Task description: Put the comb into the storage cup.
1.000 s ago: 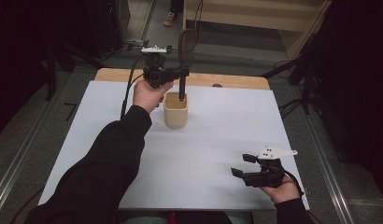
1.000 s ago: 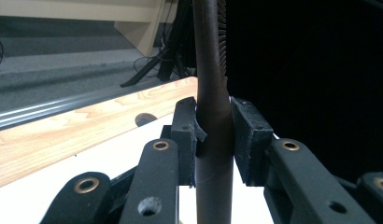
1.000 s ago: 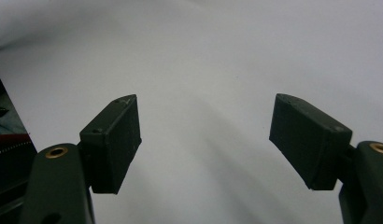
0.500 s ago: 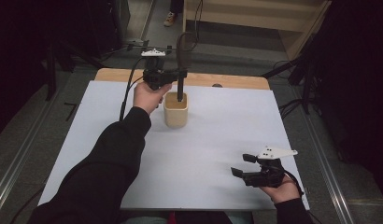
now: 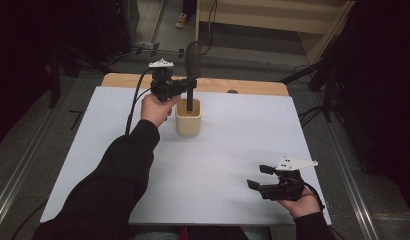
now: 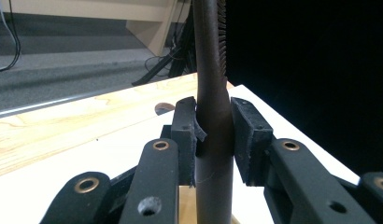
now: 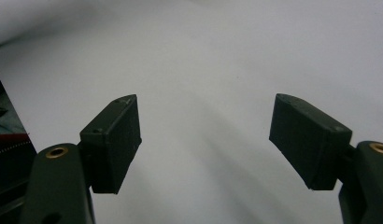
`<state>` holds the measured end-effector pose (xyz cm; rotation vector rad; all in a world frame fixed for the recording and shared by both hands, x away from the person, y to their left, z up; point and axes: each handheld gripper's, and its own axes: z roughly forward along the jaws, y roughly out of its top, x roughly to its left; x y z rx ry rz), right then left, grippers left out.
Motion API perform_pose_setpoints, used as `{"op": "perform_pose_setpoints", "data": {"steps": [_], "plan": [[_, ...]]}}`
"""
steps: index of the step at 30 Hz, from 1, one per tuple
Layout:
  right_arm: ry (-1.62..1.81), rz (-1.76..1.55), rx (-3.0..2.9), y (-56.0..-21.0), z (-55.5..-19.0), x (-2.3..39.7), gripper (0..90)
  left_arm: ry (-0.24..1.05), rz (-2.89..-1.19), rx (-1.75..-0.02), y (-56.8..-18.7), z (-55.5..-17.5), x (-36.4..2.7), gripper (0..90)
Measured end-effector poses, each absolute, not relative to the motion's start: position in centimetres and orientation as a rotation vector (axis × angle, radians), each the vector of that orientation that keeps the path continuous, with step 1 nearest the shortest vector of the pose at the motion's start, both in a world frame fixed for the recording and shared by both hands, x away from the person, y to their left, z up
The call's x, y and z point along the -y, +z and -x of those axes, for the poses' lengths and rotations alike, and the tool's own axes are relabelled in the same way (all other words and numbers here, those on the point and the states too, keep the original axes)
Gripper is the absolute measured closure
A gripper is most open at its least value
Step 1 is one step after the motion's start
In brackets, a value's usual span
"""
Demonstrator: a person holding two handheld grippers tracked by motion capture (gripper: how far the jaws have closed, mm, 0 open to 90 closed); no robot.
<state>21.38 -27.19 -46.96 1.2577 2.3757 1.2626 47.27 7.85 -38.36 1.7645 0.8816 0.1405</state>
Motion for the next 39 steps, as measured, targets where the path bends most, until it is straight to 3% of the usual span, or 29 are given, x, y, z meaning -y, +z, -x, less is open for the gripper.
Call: {"op": "perform_pose_setpoints", "data": {"steps": [39], "plan": [[1.253,-1.255,-2.384,-47.0,-21.4,27.1,22.8,0.132,-1.812,-0.859,-41.9,-46.0,-7.8,72.9]]}}
